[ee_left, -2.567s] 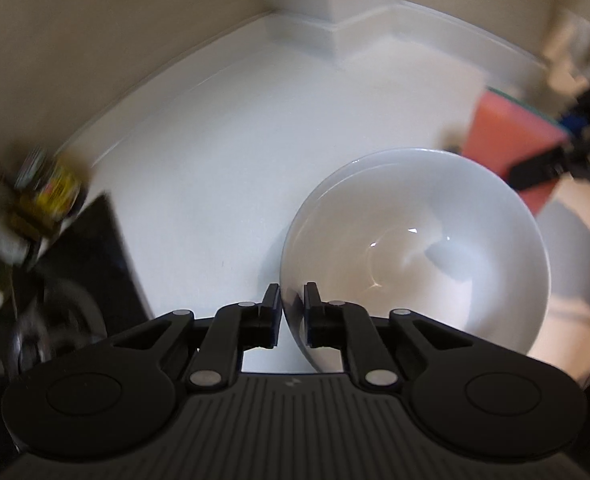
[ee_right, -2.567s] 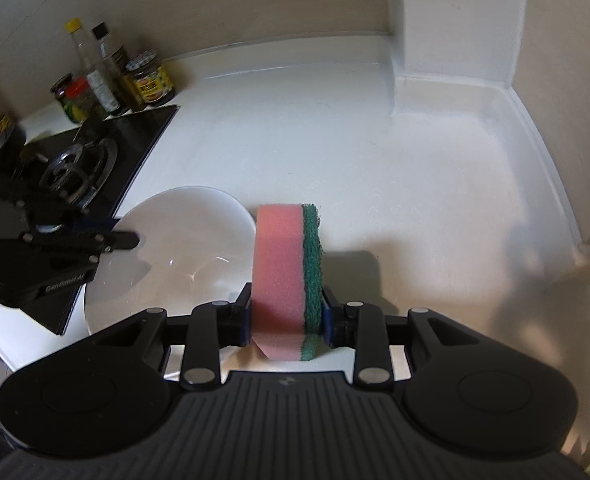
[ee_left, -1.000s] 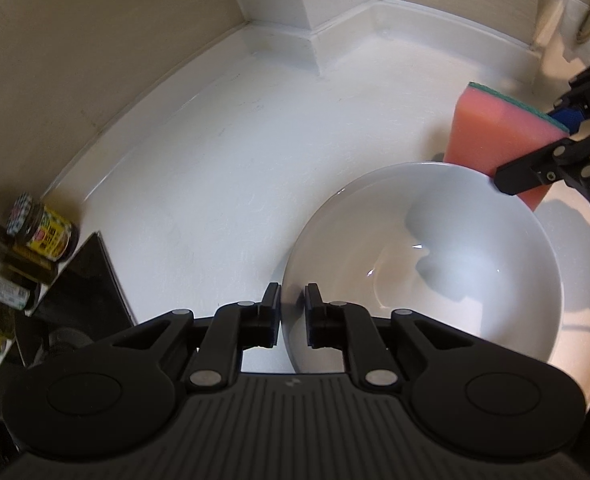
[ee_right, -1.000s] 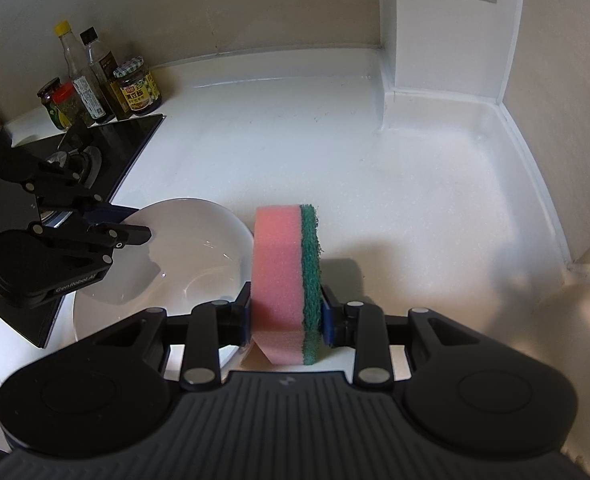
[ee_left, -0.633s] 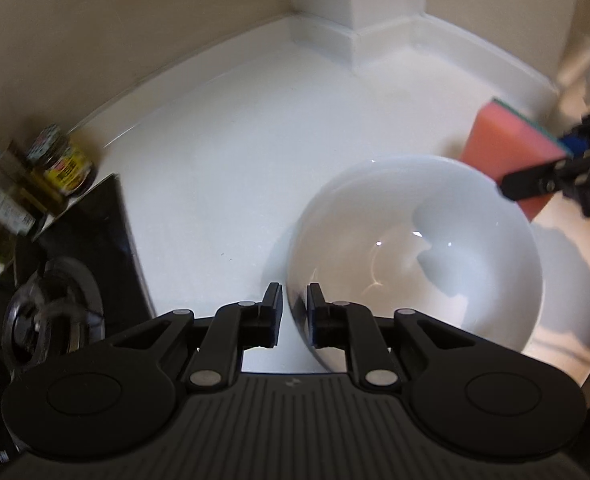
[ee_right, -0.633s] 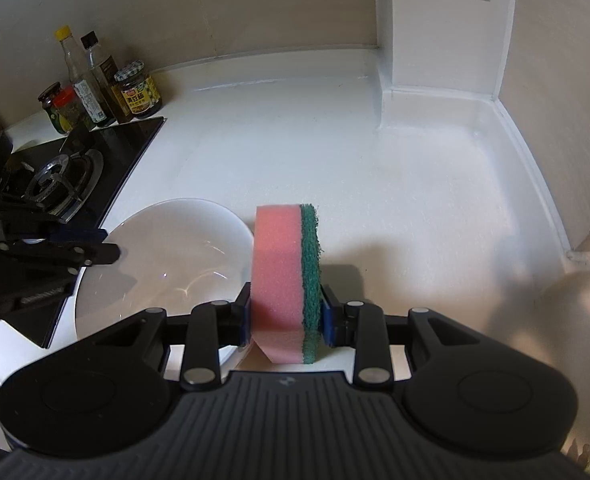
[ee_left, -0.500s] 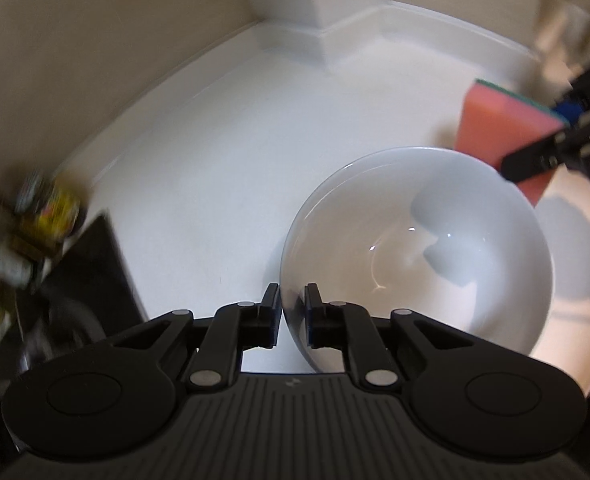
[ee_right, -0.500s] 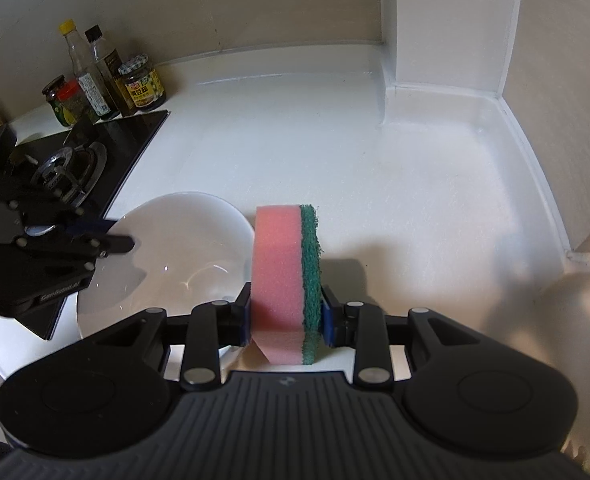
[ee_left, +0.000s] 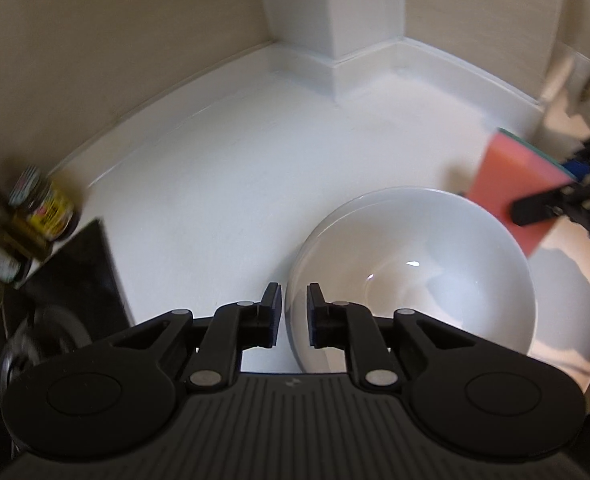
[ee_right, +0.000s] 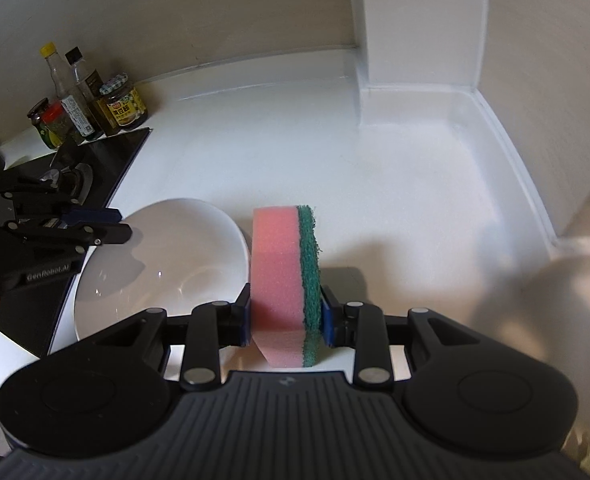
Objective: Clean bowl
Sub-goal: 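Lower the white bowl onto the counter and open the left gripper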
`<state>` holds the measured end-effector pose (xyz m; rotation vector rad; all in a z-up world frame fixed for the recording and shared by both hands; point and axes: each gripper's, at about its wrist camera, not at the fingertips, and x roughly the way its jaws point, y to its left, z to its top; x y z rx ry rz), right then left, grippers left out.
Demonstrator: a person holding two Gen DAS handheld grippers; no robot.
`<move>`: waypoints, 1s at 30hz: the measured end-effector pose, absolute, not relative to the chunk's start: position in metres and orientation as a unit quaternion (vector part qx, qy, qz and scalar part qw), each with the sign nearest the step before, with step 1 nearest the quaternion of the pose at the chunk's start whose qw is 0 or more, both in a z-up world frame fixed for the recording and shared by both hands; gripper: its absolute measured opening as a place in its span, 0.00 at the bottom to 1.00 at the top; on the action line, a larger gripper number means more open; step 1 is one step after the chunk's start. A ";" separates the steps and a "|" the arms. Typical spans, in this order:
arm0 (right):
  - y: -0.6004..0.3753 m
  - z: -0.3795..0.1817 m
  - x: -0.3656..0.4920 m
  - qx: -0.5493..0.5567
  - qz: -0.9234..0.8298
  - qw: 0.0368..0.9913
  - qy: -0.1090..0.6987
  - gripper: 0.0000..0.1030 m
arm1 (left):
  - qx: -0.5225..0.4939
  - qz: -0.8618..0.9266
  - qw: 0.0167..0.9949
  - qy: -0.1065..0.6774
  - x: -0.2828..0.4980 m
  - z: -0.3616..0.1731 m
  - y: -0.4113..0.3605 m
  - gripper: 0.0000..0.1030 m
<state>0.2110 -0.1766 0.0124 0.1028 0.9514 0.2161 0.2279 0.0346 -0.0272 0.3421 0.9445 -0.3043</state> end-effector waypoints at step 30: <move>-0.168 0.021 0.184 0.009 -0.003 0.901 0.433 0.27 | 0.041 -0.077 0.902 0.424 0.197 -0.012 0.066 0.19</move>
